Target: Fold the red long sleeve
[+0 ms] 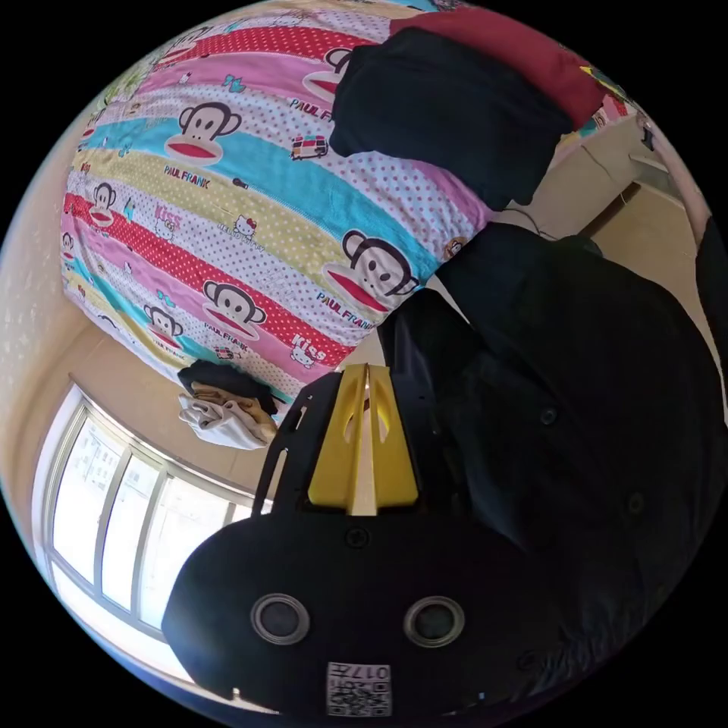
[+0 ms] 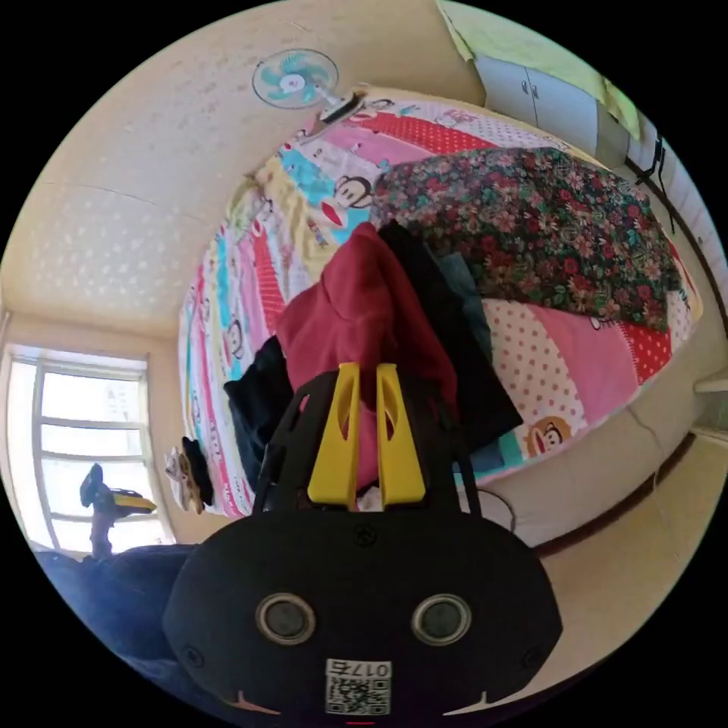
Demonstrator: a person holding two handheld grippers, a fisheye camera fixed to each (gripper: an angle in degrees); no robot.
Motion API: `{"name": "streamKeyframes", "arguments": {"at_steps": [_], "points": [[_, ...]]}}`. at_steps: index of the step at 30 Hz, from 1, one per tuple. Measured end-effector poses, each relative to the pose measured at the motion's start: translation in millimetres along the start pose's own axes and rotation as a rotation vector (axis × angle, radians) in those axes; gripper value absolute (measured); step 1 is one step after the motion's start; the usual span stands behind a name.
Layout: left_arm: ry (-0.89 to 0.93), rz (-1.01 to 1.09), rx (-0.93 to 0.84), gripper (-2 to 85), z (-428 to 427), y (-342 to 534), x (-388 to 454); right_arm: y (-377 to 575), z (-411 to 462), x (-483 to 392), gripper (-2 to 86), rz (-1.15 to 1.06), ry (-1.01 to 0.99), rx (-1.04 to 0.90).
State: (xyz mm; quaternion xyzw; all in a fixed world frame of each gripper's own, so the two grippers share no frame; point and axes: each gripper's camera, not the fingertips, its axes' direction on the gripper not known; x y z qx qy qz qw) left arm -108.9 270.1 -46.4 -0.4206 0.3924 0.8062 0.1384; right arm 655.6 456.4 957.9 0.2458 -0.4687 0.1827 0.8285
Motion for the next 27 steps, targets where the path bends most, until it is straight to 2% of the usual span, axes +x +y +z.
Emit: {"name": "streamKeyframes", "arguments": {"at_steps": [1, 4, 5, 7, 11, 16, 20, 24, 27], "points": [[0.013, -0.020, 0.001, -0.4, 6, 8, -3, 9, -13, -3, 3.7, -0.085, -0.268, 0.064], [0.070, -0.034, 0.006, -0.4, 17, 26, -8, 23, 2, 4, 3.0, -0.194, -0.611, 0.019], [0.081, -0.033, 0.011, -0.4, 19, 30, -9, 23, 11, 10, 2.8, -0.171, -0.702, -0.005], [0.107, -0.022, 0.036, -0.4, 24, 43, -14, 21, 48, 20, 2.6, -0.096, -1.042, -0.011], [0.090, -0.061, 0.070, -0.4, 31, 70, -33, -4, 66, -30, 2.3, -0.158, -1.127, 0.062], [0.116, -0.125, 0.146, -0.4, 54, 131, -81, -76, 26, -174, 2.4, -0.507, -1.001, 0.115], [0.191, -0.186, 0.218, -0.4, 76, 183, -129, -91, 8, -293, 2.5, -0.815, -1.091, 0.055], [0.362, -0.278, 0.389, -0.2, 106, 259, -193, -74, 29, -424, 2.7, -1.083, -1.246, -0.130], [0.596, -0.295, 0.545, 0.7, 142, 315, -240, -41, 78, -497, 2.8, -1.173, -1.213, -0.273]]}}
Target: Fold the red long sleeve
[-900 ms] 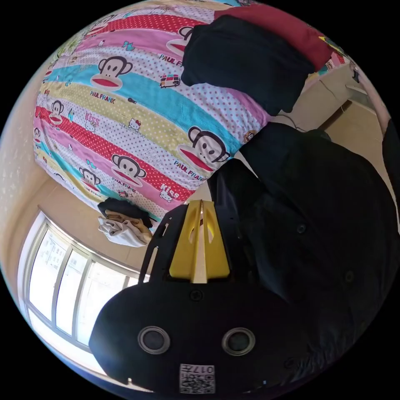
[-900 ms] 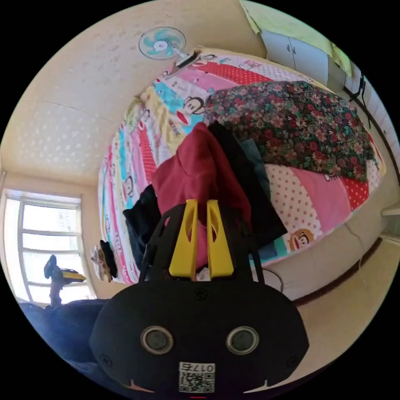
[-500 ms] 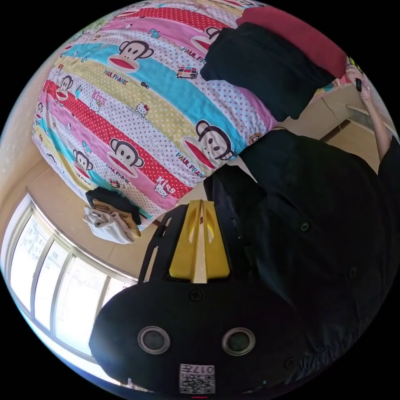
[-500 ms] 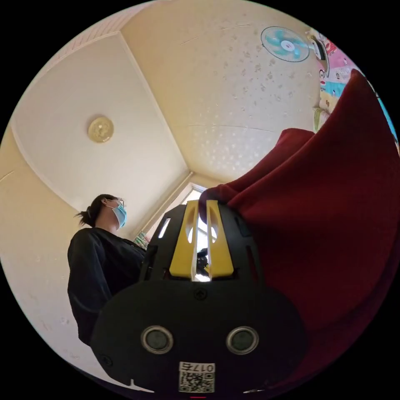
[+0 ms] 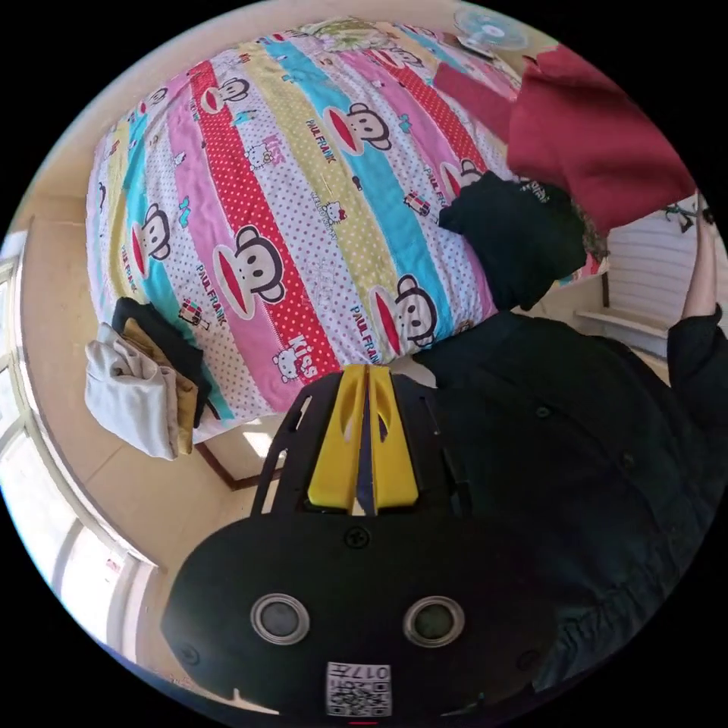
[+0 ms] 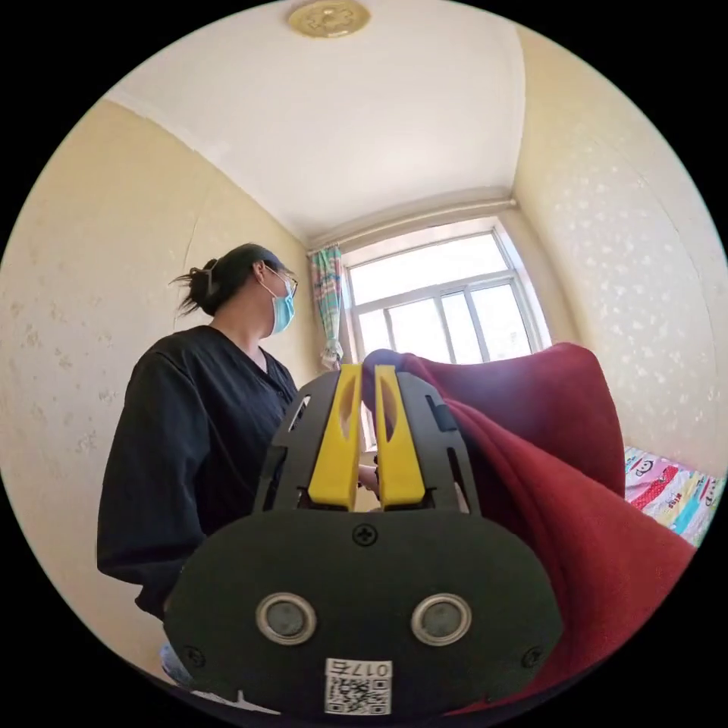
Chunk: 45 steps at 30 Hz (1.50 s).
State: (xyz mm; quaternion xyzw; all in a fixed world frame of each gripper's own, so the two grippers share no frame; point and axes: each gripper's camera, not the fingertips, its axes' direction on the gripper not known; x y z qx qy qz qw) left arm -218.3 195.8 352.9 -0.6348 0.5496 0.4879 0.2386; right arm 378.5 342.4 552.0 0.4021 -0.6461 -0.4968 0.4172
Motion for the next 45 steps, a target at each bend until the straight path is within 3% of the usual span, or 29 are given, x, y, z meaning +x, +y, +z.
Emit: {"name": "streamKeyframes", "arguments": {"at_steps": [2, 5, 8, 10, 12, 14, 16, 21, 23, 29, 33, 36, 38, 39, 41, 43, 45], "points": [[0.159, -0.023, 0.068, 2.2, -12, 28, -42, 9, 55, 31, 2.9, 0.090, -0.025, -0.068], [0.311, -0.078, 0.159, 4.0, -26, 79, -109, 67, 163, 98, 3.2, 0.425, -0.041, -0.209], [0.327, -0.177, 0.225, 4.1, -34, 132, -174, 168, 289, 161, 3.8, 0.800, -0.085, -0.533], [0.377, -0.250, 0.238, 4.6, -35, 168, -225, 250, 373, 189, 4.7, 1.061, -0.052, -0.849], [0.432, -0.284, 0.240, 5.0, -35, 191, -260, 287, 410, 199, 4.6, 1.167, 0.001, -1.045], [0.458, -0.310, 0.247, 5.1, -38, 211, -289, 290, 428, 203, 2.9, 1.234, -0.156, -0.989], [0.465, -0.330, 0.242, 5.2, -42, 226, -320, 268, 426, 210, 2.6, 1.285, -0.265, -0.703], [0.493, -0.276, 0.176, 5.2, -48, 208, -360, 218, 390, 201, 2.3, 1.214, -0.112, -0.483], [0.475, -0.224, 0.155, 5.1, -55, 189, -364, 197, 376, 184, 2.2, 1.173, -0.024, -0.471], [0.261, -0.066, 0.060, 1.4, -73, 110, -370, 112, 341, 95, 1.0, 0.955, 0.576, -0.560], [0.200, 0.021, 0.158, 4.6, -89, 65, -371, 58, 324, 17, 0.4, 0.755, 1.027, -0.476], [0.130, -0.005, 0.116, 7.3, -60, 34, -372, 45, 313, -21, 0.3, 0.682, 1.061, -0.313], [0.253, -0.009, -0.087, 6.8, -11, 14, -371, 52, 307, -28, 0.3, 0.723, 1.054, -0.275], [0.409, -0.038, -0.146, 5.7, 11, 11, -372, 60, 304, -27, 0.3, 0.793, 1.081, -0.274], [0.528, -0.126, -0.089, 2.4, 13, 23, -380, 70, 305, -23, 0.3, 0.856, 1.094, -0.303], [0.592, 0.019, -0.030, 0.6, -13, 43, -367, 78, 318, -17, 0.2, 0.857, 1.061, -0.374], [0.537, 0.193, -0.011, 0.1, -41, 64, -344, 84, 331, -11, 0.2, 0.844, 1.043, -0.458]]}}
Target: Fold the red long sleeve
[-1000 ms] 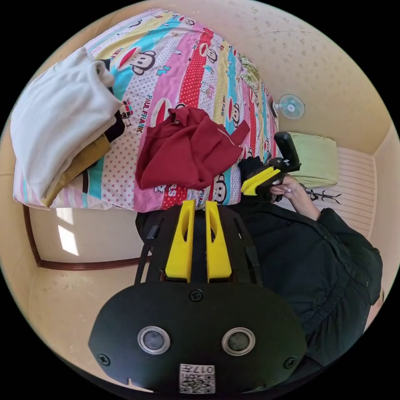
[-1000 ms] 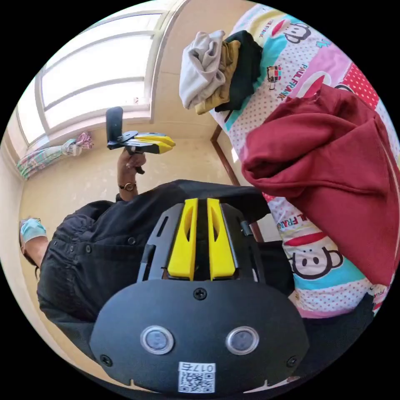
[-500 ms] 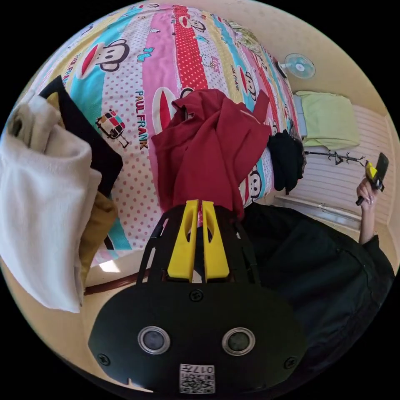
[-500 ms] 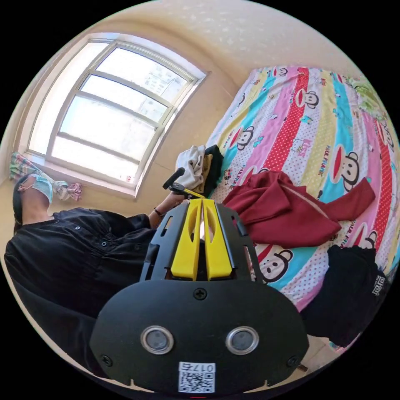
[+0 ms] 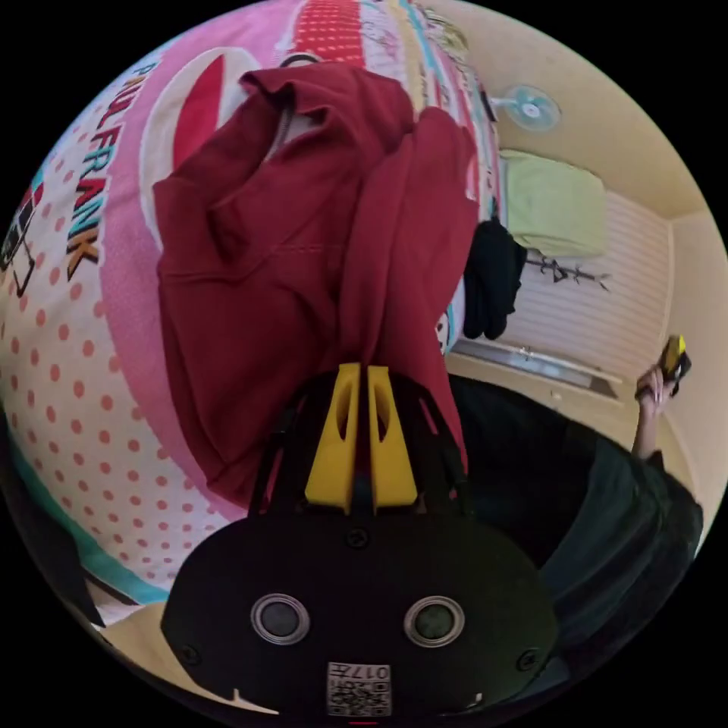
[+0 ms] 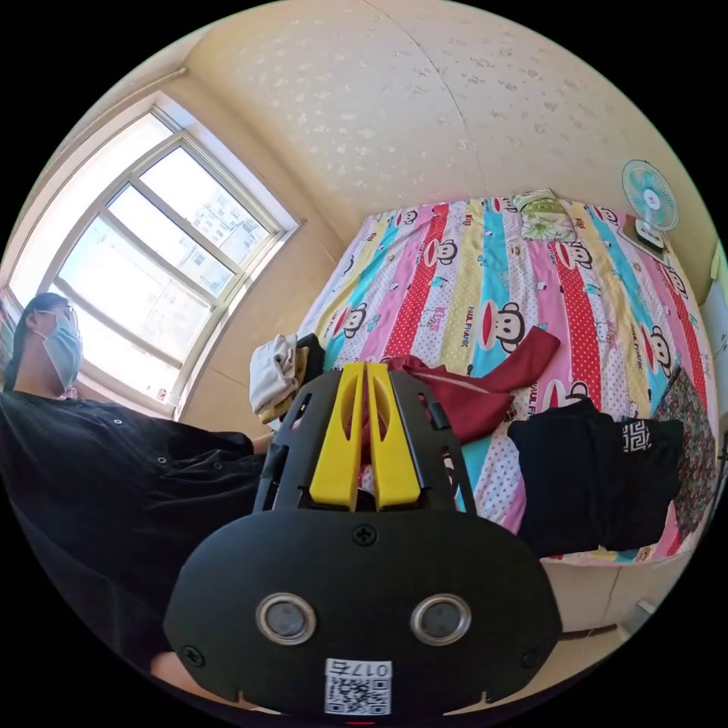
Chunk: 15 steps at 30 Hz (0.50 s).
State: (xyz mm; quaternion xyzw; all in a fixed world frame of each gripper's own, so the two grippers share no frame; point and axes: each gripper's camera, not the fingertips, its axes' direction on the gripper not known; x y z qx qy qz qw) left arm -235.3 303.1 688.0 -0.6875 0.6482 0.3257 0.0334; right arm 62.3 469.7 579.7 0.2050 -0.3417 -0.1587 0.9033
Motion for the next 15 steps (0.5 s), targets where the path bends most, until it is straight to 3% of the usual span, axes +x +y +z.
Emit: {"name": "streamKeyframes", "arguments": {"at_steps": [4, 6, 8, 10, 12, 13, 15], "points": [[-0.108, 0.131, -0.239, 1.0, 1, 30, 48, -3, 33, -13, 0.2, -0.117, 0.067, -0.167], [-0.096, 0.079, -0.224, 2.4, -4, 36, 44, -5, 45, -13, 0.2, -0.137, 0.057, -0.213], [-0.087, -0.070, -0.051, 3.5, -26, 46, 28, -7, 52, -12, 0.2, -0.147, 0.027, -0.229], [-0.042, -0.320, 0.333, 4.7, -68, 79, 6, -8, 56, -10, 0.2, -0.163, -0.003, -0.236], [-0.015, -0.457, 0.576, 5.3, -88, 105, -1, -7, 60, -7, 0.2, -0.171, -0.009, -0.259], [-0.059, -0.523, 0.661, 5.9, -95, 113, -3, -6, 63, -5, 0.2, -0.175, -0.006, -0.274], [-0.230, -0.584, 0.634, 7.8, -93, 106, -2, -4, 66, -1, 0.3, -0.174, -0.003, -0.286]]}}
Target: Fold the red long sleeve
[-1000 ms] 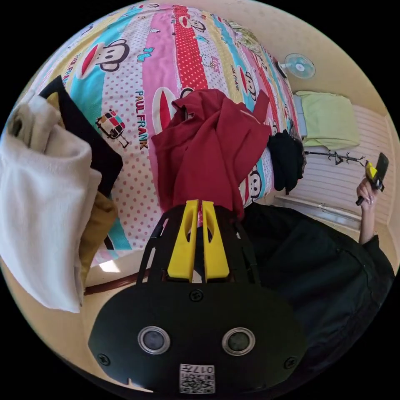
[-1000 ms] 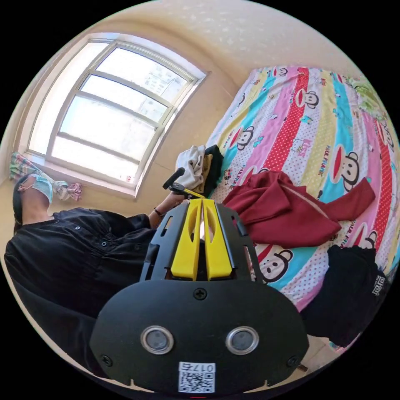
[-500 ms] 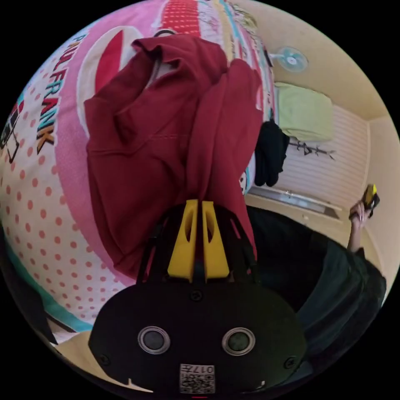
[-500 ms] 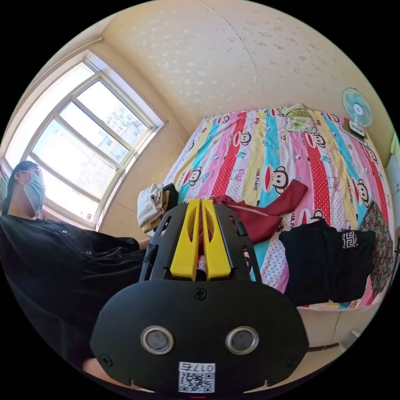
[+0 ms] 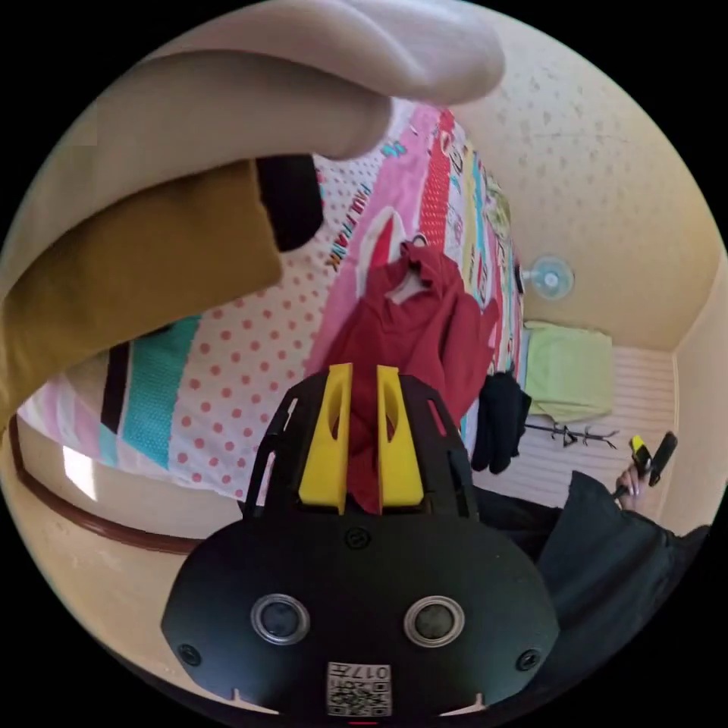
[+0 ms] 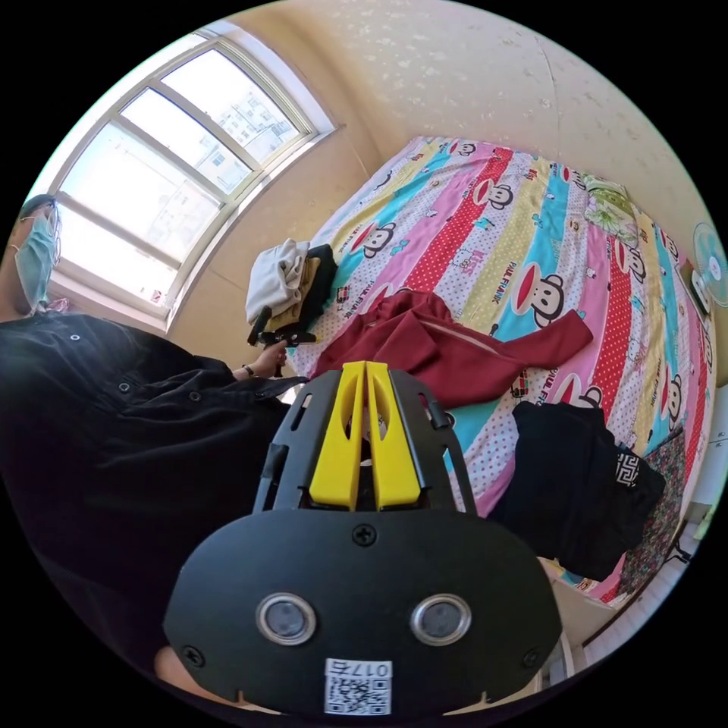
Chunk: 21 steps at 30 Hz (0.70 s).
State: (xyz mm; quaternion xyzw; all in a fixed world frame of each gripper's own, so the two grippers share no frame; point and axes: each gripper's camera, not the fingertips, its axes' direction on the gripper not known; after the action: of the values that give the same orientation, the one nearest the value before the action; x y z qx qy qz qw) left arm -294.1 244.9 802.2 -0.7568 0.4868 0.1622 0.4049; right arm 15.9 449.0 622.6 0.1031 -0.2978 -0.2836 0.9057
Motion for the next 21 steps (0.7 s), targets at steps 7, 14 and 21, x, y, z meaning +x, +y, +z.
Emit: {"name": "streamKeyframes", "arguments": {"at_steps": [7, 14, 21], "points": [[-0.199, 0.118, -0.189, 6.6, 49, -1, 73, 15, 13, 24, 0.2, 0.066, -0.036, 0.030], [0.369, 0.038, -0.256, 1.4, 22, -2, 92, 49, 14, 56, 0.2, 0.104, -0.060, 0.124], [1.217, 0.415, 0.414, -0.4, -166, -3, 170, 96, -16, 113, 0.3, 0.060, -0.166, 0.317]]}}
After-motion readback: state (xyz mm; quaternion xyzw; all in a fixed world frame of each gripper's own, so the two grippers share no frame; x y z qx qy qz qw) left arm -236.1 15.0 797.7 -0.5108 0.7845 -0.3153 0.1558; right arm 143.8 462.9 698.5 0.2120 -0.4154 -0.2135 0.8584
